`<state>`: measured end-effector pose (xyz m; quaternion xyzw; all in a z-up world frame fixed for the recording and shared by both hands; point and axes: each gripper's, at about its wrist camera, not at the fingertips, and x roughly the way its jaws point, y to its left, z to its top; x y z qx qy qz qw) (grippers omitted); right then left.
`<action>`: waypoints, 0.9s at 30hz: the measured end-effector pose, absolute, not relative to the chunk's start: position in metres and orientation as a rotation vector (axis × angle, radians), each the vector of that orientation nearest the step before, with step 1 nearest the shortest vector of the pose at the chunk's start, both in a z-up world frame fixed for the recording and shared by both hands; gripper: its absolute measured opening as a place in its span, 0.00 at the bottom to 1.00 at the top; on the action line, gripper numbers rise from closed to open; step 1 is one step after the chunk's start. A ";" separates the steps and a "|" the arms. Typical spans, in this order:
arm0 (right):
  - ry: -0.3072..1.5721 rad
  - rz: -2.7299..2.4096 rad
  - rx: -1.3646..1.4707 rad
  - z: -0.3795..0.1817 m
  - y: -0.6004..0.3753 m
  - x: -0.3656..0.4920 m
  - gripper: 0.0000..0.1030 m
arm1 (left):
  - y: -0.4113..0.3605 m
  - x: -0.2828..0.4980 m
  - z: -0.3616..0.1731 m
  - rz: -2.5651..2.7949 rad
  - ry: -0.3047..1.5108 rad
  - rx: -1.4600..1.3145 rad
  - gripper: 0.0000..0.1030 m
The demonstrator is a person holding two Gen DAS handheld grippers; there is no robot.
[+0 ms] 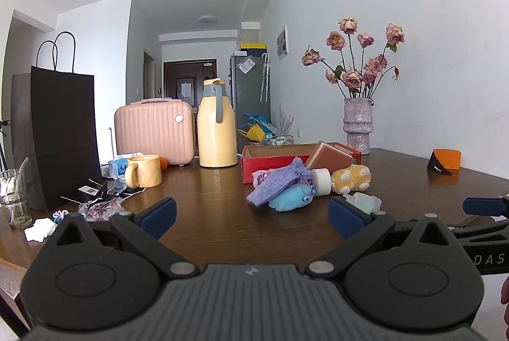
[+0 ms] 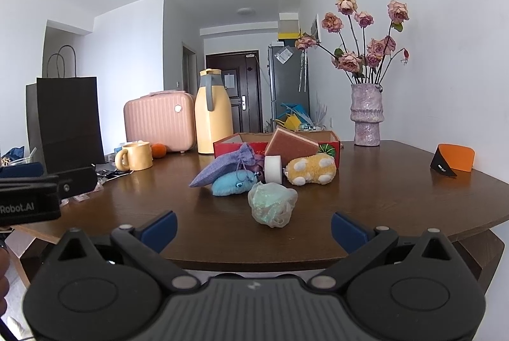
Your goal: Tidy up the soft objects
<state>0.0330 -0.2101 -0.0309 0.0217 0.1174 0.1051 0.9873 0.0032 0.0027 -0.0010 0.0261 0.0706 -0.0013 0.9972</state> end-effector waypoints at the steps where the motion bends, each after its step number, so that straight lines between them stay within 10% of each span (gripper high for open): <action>1: 0.236 0.211 0.044 -0.031 -0.210 0.033 1.00 | 0.003 0.003 -0.001 -0.003 0.142 0.052 1.00; 27: 0.244 0.199 0.046 -0.032 -0.211 0.034 1.00 | 0.003 0.001 -0.002 0.000 0.138 0.050 1.00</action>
